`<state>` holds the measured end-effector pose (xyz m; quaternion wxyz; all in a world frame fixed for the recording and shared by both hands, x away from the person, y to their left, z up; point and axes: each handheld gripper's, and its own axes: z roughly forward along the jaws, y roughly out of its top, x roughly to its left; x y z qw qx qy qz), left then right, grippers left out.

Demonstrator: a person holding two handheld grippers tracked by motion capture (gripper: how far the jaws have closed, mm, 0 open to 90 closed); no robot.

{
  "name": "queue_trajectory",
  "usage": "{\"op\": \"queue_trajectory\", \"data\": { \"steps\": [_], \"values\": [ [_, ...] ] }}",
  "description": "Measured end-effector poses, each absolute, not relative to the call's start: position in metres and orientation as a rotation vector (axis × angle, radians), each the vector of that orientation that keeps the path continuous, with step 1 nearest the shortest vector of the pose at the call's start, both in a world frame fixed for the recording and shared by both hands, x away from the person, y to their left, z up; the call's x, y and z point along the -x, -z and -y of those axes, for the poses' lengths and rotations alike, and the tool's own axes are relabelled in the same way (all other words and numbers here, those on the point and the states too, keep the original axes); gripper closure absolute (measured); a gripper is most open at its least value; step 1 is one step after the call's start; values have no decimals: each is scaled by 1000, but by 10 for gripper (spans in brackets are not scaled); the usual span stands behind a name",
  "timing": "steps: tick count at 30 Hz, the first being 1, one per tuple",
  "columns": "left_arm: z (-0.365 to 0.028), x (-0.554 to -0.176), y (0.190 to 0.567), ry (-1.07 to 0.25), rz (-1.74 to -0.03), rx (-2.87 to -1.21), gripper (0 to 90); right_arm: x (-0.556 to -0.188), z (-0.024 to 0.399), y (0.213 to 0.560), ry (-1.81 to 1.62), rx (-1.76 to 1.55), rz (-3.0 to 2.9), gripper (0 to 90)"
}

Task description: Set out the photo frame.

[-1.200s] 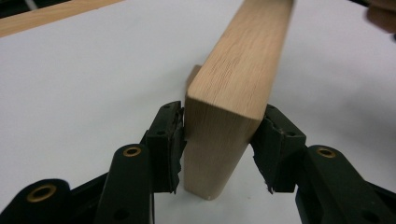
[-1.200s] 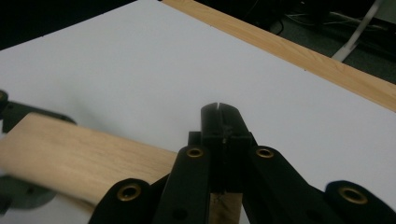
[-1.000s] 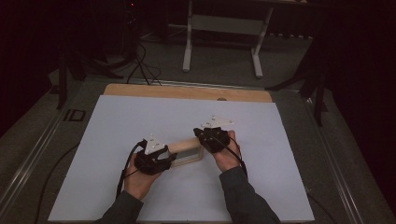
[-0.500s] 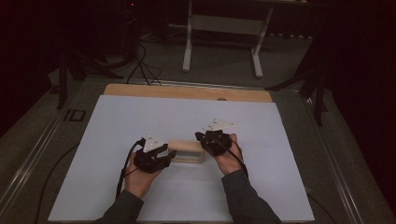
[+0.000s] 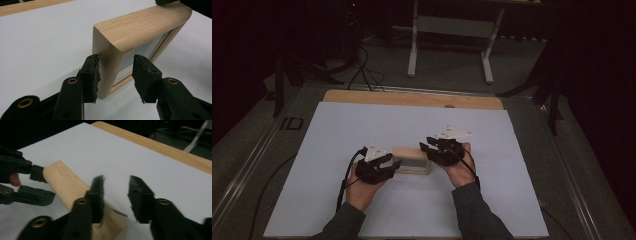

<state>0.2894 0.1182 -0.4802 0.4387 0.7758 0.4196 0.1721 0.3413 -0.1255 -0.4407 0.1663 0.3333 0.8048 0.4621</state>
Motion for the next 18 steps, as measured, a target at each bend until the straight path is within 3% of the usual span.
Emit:
{"op": "queue_trajectory", "data": {
  "steps": [5,18],
  "values": [
    [-118,-290,480,-426,-1042,-1926,562,-341,127,441,-1352,-955,-2311,517],
    [-119,-294,483,-403,-1041,-1929,548,-327,139,449,-1388,-933,-2351,403]
  ]
}}
